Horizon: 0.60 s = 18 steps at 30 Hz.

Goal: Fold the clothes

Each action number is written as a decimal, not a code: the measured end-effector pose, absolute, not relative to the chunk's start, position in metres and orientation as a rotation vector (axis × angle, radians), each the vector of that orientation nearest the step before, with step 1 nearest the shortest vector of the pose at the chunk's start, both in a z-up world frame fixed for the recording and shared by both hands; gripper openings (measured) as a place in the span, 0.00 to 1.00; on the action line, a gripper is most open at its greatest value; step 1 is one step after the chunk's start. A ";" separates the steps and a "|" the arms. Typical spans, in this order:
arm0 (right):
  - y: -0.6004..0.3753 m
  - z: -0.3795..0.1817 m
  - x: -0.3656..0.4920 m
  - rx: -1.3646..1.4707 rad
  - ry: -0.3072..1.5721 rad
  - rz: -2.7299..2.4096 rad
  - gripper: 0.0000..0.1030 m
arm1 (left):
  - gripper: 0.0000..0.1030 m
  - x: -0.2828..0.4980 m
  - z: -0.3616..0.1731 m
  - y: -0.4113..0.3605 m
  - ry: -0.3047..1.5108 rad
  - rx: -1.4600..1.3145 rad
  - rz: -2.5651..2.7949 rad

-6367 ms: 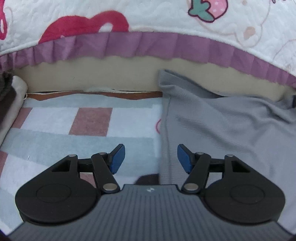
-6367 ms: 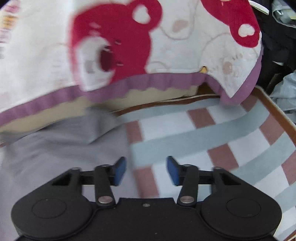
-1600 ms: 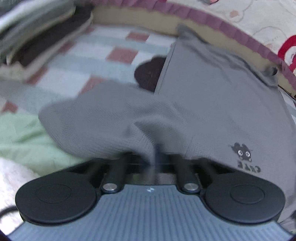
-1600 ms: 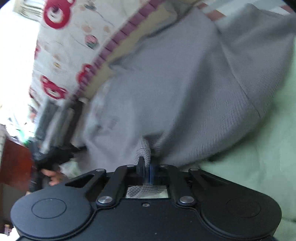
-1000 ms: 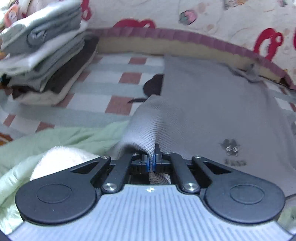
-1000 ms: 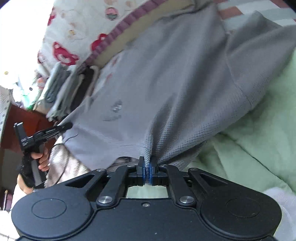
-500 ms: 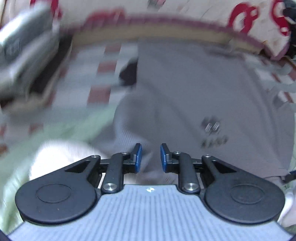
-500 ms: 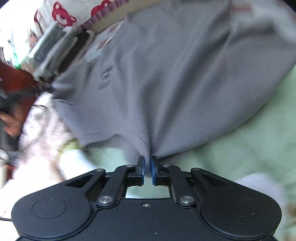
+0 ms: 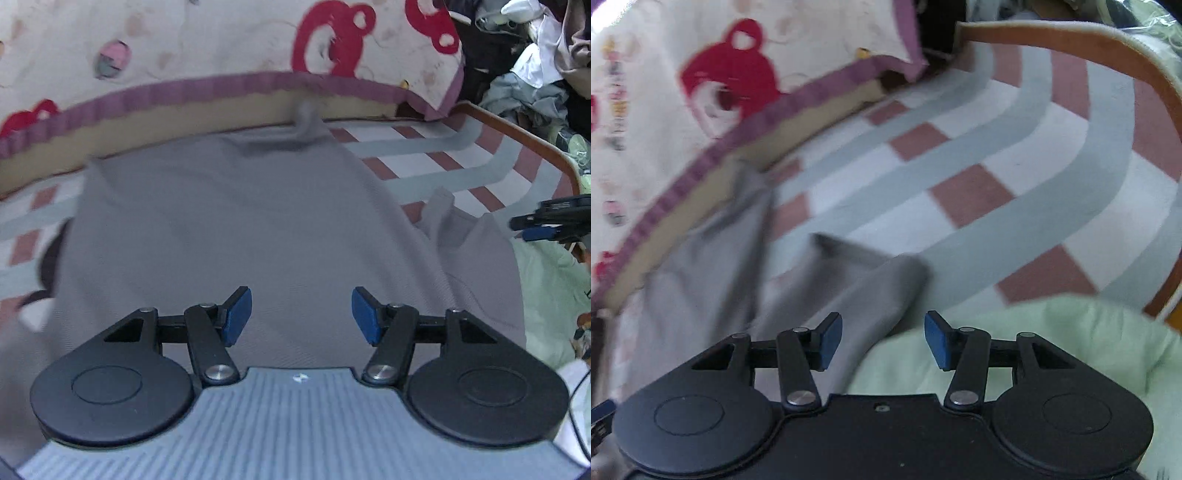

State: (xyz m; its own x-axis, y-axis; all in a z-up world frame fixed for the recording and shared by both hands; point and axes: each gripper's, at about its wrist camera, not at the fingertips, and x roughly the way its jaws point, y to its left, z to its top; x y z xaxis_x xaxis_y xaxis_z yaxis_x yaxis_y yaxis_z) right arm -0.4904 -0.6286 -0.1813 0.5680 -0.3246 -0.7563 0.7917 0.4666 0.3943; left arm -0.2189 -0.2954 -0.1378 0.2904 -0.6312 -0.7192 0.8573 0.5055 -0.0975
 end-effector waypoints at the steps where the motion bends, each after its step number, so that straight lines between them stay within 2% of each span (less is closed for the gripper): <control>1: -0.634 -0.188 -0.486 0.812 0.664 -0.752 0.54 | 0.58 -0.221 -0.142 -0.298 0.795 0.323 -1.028; 6: -0.638 -0.217 -0.461 0.884 0.666 -0.711 0.52 | 0.58 -0.225 -0.163 -0.311 0.850 0.318 -1.026; 7: -0.633 -0.218 -0.456 0.848 0.645 -0.698 0.41 | 0.58 -0.225 -0.167 -0.312 0.857 0.323 -1.024; 8: -0.627 -0.215 -0.453 0.803 0.625 -0.672 0.08 | 0.58 -0.226 -0.169 -0.312 0.857 0.330 -1.025; 11: -0.612 -0.189 -0.460 0.688 0.502 -0.714 0.07 | 0.58 -0.228 -0.169 -0.308 0.843 0.365 -1.020; 15: -0.574 -0.116 -0.499 0.407 0.414 -0.884 0.06 | 0.58 -0.233 -0.164 -0.297 0.898 0.355 -1.041; 18: -0.560 -0.111 -0.517 0.285 0.530 -0.927 0.05 | 0.58 -0.241 -0.173 -0.288 1.061 0.292 -1.038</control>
